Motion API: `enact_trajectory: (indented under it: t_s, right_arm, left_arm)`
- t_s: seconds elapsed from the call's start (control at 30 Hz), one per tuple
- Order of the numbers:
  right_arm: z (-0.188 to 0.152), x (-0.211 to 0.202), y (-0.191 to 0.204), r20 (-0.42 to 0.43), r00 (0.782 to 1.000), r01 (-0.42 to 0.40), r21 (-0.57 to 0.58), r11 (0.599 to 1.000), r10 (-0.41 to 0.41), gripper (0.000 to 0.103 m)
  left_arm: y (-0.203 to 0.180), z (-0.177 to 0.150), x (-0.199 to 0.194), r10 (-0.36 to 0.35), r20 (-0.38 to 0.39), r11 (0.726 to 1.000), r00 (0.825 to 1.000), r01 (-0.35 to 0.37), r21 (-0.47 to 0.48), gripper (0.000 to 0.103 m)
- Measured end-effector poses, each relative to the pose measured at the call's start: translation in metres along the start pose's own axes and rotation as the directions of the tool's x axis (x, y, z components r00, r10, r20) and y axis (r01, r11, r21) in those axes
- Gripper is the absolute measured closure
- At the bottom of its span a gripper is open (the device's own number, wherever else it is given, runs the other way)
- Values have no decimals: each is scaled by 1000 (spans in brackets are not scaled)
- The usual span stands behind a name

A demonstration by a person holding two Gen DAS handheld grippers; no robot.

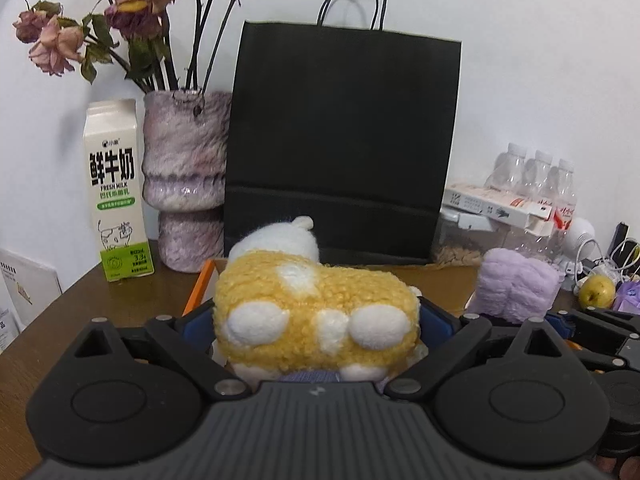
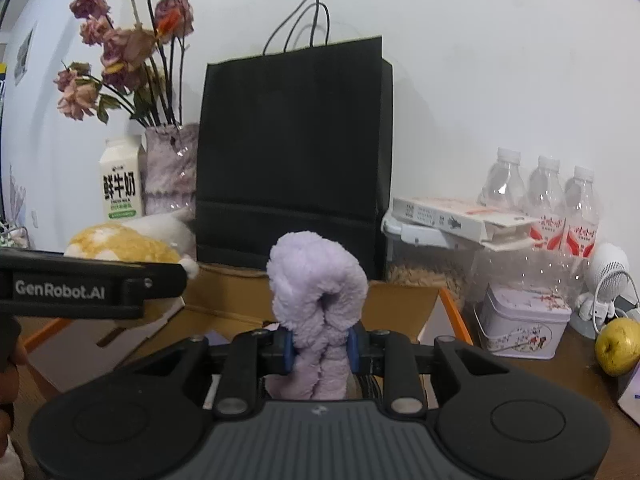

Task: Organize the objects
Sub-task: 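Open the left gripper dropping the plush into the box while the right gripper releases the headband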

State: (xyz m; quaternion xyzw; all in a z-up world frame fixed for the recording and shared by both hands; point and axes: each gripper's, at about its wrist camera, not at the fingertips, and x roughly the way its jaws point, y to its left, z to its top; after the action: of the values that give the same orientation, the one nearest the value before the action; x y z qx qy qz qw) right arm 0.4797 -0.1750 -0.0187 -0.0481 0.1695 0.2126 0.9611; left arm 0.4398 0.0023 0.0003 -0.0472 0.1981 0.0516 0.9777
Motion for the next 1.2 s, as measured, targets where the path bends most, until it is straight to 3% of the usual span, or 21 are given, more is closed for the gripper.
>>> enact_trajectory:
  t_s: [0.07, 0.13, 0.17, 0.23, 0.3, 1.2]
  right_arm:
    - [-1, 2, -1, -9, 1000, 4, 4, 1000, -4, 67]
    - [-3, 3, -2, -16, 1000, 4, 11, 1000, -4, 39]
    - [-3, 4, -3, -20, 1000, 10, 15, 1000, -9, 33]
    - [-4, 5, -3, -29, 999, 29, 13, 999, -28, 11]
    - [-4, 5, -3, -27, 998, 48, 15, 999, -48, 6]
    - [-10, -17, 0, -29, 999, 31, 33, 999, -30, 0]
  left_arm:
    - [1, -2, 2, 5, -6, 1000, 1000, -5, 4, 2]
    - [2, -2, 3, 10, -5, 1000, 1000, -10, -2, 0]
    - [3, -2, 3, 13, -2, 1000, 1000, -13, -7, 0]
    - [5, -1, 2, 17, 2, 1000, 1000, -17, -17, 0]
    - [7, -1, 2, 21, 1, 999, 1000, -21, -27, 0]
    - [7, -4, -29, 14, 25, 999, 1000, -12, -47, 0]
